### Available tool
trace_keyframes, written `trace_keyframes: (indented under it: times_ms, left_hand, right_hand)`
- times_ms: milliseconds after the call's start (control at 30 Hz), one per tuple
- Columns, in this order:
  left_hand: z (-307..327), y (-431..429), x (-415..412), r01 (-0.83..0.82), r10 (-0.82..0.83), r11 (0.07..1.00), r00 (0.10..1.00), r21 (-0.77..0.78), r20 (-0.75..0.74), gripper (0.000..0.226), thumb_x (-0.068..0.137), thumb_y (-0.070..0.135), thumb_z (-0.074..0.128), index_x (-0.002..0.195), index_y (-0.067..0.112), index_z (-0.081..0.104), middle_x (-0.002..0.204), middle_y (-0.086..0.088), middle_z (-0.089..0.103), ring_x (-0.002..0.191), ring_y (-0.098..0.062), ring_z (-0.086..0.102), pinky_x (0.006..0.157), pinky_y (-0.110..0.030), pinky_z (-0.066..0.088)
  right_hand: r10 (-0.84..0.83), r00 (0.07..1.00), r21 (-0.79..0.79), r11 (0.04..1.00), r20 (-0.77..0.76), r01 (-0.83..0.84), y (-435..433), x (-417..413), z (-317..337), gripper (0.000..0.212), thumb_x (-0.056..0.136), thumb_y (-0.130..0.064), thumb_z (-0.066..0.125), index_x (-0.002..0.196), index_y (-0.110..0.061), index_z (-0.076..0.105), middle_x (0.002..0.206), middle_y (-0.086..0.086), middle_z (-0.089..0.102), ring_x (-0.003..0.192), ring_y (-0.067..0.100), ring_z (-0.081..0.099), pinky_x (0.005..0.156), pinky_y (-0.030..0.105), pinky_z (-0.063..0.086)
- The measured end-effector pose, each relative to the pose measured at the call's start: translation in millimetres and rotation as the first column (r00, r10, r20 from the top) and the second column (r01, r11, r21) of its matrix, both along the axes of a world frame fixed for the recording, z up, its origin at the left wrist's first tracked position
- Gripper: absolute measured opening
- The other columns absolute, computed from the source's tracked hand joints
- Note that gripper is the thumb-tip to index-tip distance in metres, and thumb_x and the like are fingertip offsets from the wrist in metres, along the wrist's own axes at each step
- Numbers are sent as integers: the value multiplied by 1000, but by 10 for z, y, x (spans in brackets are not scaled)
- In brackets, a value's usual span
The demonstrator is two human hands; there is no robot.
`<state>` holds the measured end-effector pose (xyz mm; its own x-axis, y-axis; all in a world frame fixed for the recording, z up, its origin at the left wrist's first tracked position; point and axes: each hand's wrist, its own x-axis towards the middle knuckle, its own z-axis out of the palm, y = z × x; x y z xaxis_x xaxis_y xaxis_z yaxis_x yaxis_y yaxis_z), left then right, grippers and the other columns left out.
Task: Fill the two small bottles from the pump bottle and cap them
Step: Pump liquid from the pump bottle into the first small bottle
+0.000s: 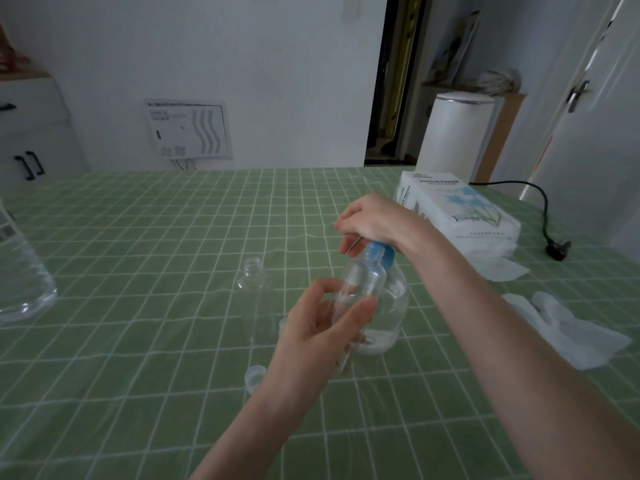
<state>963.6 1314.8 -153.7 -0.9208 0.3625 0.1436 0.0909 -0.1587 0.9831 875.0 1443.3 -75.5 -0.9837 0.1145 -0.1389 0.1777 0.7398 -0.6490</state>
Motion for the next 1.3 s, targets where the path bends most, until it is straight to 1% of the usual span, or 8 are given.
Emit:
trace_keyframes:
  times_ms: [300,467,633,833,933,1033,1167,1300]
  left_hand:
    - [67,-19,-7,19,-19,1000,1000,-4,-20,39,64,46,64,94,20,62,78,-1,69,61,-7,60,48,-16,46]
    - [59,-5,-15,13,-13,1000,1000,-17,-7,43,63,48,64,94,20,62,78,0,71,61,-6,61,50,-16,48]
    - [18,-11,-8,9,-9,1000,1000,-15,25,39,62,48,65,89,20,62,75,4,71,59,-5,60,47,-16,45]
    - [41,-12,-6,25,-25,1000,999,9,29,41,62,46,64,92,18,61,73,5,70,57,-3,59,45,-15,44]
    - [62,-9,-11,37,-37,999,999,20,25,46,62,48,64,96,17,61,77,2,70,59,-5,60,47,-16,45]
    - [53,-8,-19,38,-38,999,999,15,30,44,62,49,64,95,20,61,78,2,71,60,-6,60,48,-16,45]
    - [25,-4,-20,32,-33,999,999,12,28,40,65,48,64,94,20,61,77,3,71,60,-5,60,48,-16,45]
    - [-2,-1,-11,19,-20,1000,999,10,38,39,64,47,65,90,19,61,74,4,70,58,-4,59,45,-14,42]
  right_hand:
    - [-19,994,11,1000,-105,20,27,-2,122,37,93,-18,54,120,7,59,96,16,74,100,35,68,92,44,52]
    - [-6,999,17,1000,-40,7,5,-9,87,25,93,-15,53,110,0,64,76,4,71,100,32,68,95,43,51]
    - [-15,1000,12,1000,-22,15,9,-7,1,29,91,-13,54,112,4,64,95,14,74,104,36,66,97,45,50]
    - [-5,999,43,999,-52,7,24,-23,42,33,92,-18,55,116,4,62,104,20,72,102,36,67,96,47,50]
    - [-8,995,50,999,-100,13,36,-27,105,33,93,-19,55,117,3,61,99,15,72,98,30,68,94,45,50]
    - [-1,998,58,998,-67,5,16,-35,111,31,93,-18,55,114,4,63,97,16,73,99,33,68,95,46,51]
    - [8,999,36,999,-48,-6,-7,-17,78,22,94,-14,52,108,-1,64,72,0,69,98,30,68,97,43,50]
    - [0,999,6,1000,-37,0,-4,10,7,27,94,-12,51,113,2,64,73,0,68,103,28,67,100,40,47]
